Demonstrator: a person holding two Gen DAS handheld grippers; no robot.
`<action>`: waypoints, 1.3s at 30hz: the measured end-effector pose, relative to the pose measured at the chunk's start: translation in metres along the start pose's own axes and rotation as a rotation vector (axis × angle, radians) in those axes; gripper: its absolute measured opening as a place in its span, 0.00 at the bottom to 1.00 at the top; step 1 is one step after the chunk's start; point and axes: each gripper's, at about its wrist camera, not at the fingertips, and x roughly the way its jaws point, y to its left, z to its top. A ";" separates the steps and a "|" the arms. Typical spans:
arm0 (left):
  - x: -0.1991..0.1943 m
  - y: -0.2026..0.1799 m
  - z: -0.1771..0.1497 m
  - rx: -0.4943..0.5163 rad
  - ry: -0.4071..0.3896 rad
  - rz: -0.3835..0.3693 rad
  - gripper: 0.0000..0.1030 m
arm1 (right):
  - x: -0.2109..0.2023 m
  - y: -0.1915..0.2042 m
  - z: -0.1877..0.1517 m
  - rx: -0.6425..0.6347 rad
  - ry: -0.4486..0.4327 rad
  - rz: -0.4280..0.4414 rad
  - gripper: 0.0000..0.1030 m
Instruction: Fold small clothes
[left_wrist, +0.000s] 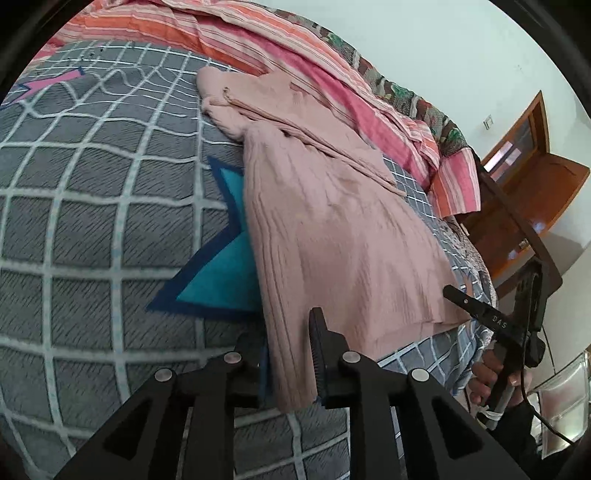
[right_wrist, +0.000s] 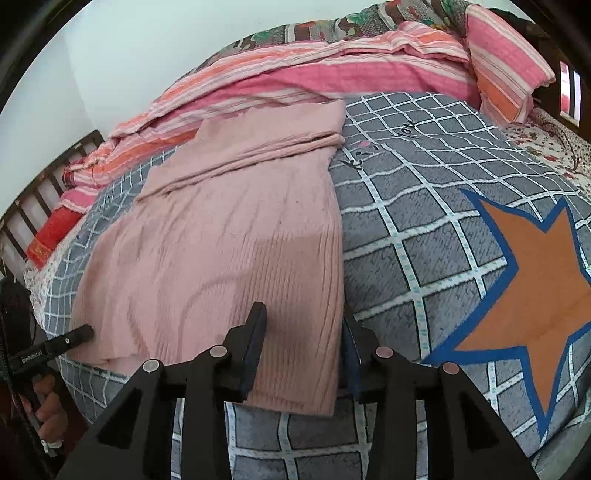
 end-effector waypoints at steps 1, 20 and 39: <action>-0.002 0.002 -0.002 -0.012 -0.005 -0.009 0.16 | -0.002 0.000 -0.002 0.001 -0.006 -0.004 0.38; -0.044 0.001 0.008 -0.139 -0.066 -0.119 0.06 | -0.025 -0.006 -0.007 0.094 0.006 0.108 0.05; -0.079 -0.026 0.079 -0.146 -0.218 -0.132 0.06 | -0.071 -0.006 0.064 0.230 -0.151 0.257 0.05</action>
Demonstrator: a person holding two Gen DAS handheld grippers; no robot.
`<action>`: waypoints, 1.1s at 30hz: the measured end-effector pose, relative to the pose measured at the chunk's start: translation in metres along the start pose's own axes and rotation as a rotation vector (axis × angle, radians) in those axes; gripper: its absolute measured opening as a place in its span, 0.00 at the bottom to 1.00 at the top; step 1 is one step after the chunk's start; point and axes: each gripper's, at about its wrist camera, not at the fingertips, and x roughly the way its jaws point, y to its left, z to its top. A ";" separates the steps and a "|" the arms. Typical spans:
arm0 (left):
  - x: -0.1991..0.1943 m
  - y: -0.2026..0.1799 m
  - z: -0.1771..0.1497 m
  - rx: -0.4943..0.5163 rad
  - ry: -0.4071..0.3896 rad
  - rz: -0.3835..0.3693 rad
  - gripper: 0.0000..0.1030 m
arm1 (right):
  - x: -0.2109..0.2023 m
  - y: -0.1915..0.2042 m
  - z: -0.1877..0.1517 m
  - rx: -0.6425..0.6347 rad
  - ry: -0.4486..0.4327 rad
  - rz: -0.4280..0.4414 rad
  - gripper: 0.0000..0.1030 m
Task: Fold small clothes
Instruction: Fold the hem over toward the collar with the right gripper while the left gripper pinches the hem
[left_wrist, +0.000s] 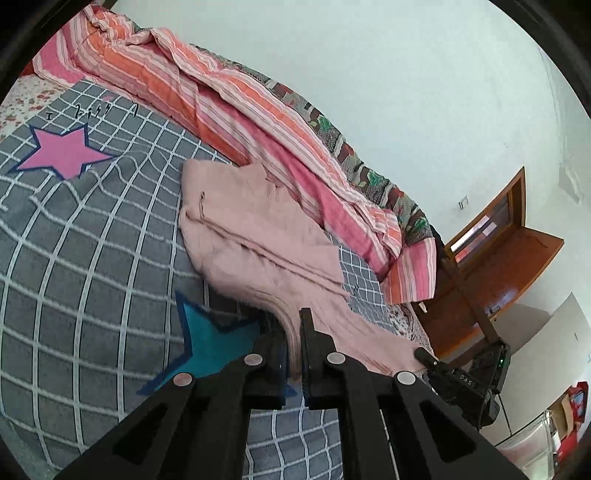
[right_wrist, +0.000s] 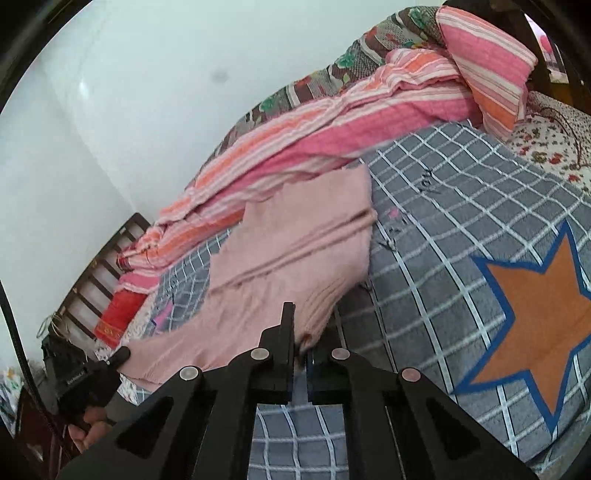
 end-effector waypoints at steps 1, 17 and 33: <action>0.001 0.000 0.004 -0.004 -0.004 0.005 0.06 | 0.001 0.001 0.004 0.004 -0.005 0.002 0.05; 0.039 0.003 0.071 -0.023 -0.068 0.108 0.06 | 0.041 0.024 0.074 -0.006 -0.061 -0.022 0.05; 0.103 0.004 0.126 0.038 -0.065 0.227 0.06 | 0.118 0.025 0.123 -0.068 -0.043 -0.125 0.04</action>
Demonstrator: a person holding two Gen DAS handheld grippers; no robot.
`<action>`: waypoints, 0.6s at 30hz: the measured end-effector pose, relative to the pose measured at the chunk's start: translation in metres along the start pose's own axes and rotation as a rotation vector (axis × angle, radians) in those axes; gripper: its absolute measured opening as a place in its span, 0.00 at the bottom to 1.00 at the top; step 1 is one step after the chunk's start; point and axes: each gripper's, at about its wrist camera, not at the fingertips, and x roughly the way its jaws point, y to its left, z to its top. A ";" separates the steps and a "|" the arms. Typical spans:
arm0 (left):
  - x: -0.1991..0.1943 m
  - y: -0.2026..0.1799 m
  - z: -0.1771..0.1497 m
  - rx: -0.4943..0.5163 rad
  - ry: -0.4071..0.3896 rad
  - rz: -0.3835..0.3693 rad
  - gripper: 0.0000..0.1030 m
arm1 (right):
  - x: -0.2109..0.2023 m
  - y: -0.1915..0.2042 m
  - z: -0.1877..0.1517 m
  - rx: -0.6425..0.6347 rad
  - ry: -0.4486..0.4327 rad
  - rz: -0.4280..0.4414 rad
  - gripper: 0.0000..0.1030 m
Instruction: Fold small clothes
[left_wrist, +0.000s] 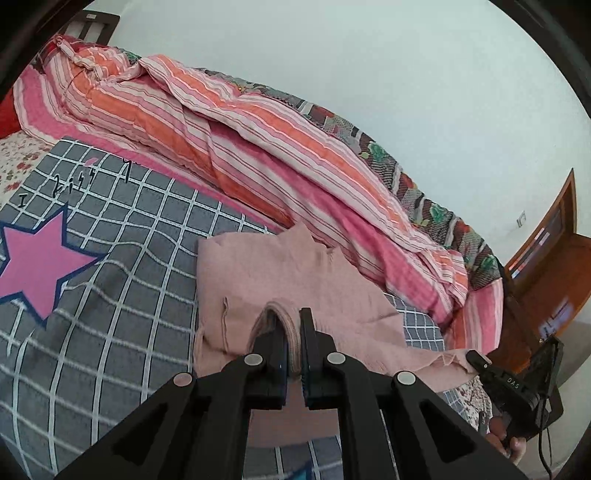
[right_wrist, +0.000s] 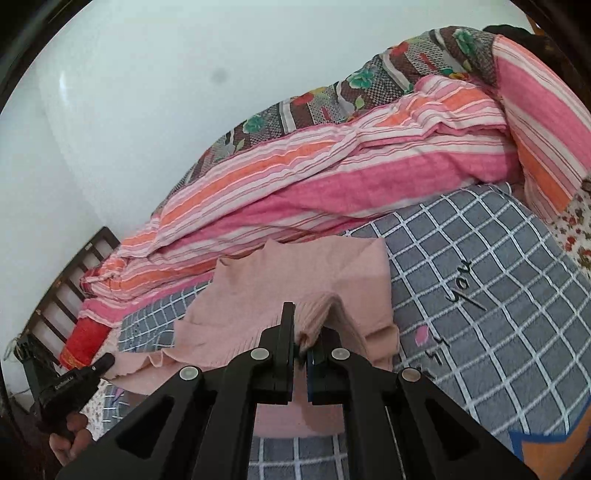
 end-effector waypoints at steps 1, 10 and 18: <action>0.005 0.001 0.002 -0.004 0.001 0.001 0.06 | 0.005 0.001 0.003 -0.003 0.003 -0.003 0.04; 0.062 0.012 0.030 -0.026 0.019 0.041 0.06 | 0.065 -0.003 0.027 0.010 0.021 0.011 0.04; 0.123 0.029 0.049 -0.039 0.046 0.099 0.06 | 0.129 -0.015 0.043 0.000 0.053 -0.010 0.04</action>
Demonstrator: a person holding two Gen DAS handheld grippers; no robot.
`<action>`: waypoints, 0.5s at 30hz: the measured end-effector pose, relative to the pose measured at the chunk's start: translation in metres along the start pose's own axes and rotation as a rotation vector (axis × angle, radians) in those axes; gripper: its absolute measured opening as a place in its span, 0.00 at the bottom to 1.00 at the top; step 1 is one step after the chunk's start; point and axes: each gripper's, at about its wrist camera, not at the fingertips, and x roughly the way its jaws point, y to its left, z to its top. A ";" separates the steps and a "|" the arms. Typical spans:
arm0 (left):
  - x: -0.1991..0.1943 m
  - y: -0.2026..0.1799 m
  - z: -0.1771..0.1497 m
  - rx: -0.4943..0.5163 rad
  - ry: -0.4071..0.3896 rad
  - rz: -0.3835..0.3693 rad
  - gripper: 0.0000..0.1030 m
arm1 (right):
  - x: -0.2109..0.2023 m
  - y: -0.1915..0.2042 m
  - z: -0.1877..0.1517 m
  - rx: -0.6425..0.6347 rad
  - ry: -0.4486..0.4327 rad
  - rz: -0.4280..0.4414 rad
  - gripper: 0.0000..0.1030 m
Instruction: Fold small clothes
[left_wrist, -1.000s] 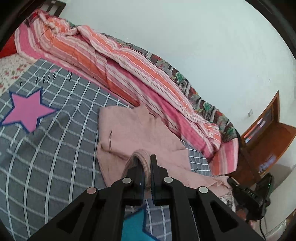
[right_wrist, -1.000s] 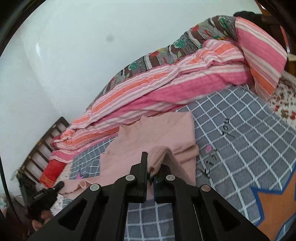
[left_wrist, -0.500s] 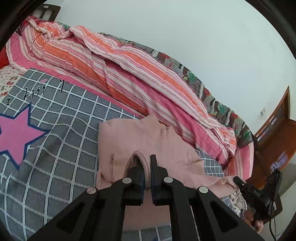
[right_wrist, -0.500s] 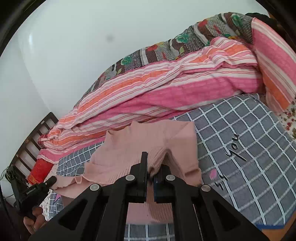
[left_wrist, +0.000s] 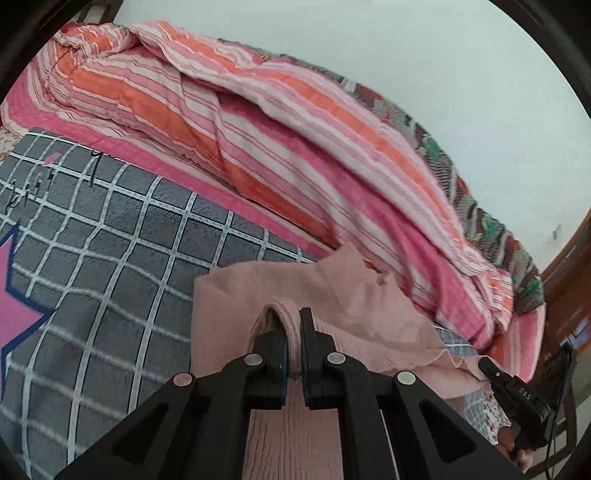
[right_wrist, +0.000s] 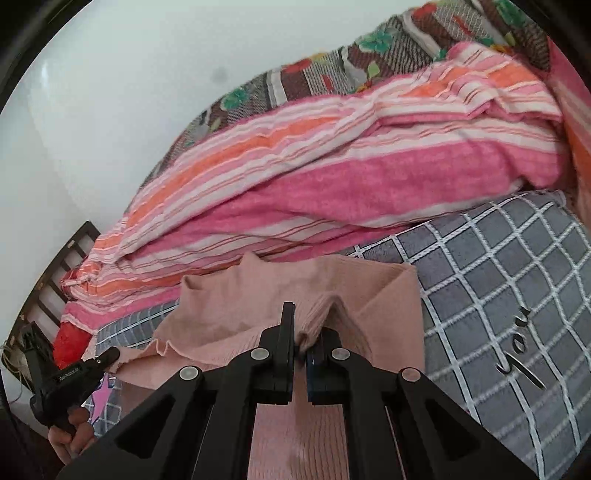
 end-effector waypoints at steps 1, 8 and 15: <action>0.005 0.001 0.002 -0.003 0.002 0.004 0.06 | 0.008 -0.002 0.001 0.002 0.008 -0.004 0.04; 0.042 0.007 0.010 -0.030 0.037 0.021 0.06 | 0.052 -0.014 0.002 0.028 0.037 -0.013 0.05; 0.044 0.013 0.015 -0.063 0.032 0.033 0.36 | 0.063 -0.030 0.002 0.108 0.098 -0.018 0.40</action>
